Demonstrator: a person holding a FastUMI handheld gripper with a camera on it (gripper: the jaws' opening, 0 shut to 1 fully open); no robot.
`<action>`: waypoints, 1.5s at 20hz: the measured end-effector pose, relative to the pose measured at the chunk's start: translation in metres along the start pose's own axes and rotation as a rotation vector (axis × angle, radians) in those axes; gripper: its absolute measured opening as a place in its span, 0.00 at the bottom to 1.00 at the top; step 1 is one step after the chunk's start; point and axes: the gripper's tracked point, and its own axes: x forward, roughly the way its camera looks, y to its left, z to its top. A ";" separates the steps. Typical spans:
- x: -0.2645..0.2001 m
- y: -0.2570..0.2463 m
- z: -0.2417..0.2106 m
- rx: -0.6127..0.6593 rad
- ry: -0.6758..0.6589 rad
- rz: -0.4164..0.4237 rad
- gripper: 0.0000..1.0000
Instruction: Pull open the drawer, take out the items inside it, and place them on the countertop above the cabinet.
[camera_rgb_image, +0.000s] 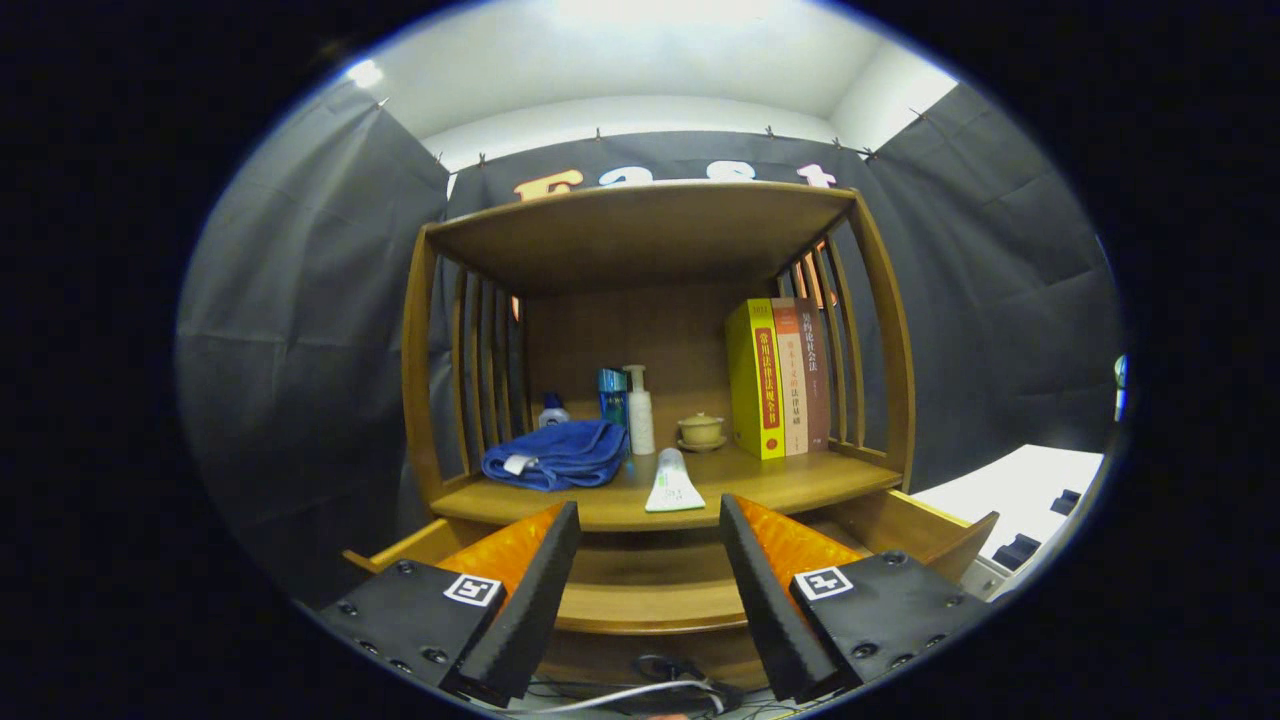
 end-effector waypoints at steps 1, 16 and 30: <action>0.001 -0.006 -0.006 -0.022 0.007 -0.001 0.92; -0.063 -0.113 0.056 -0.114 -0.170 -0.225 0.95; -0.089 -0.065 0.039 0.029 -0.119 -0.083 0.93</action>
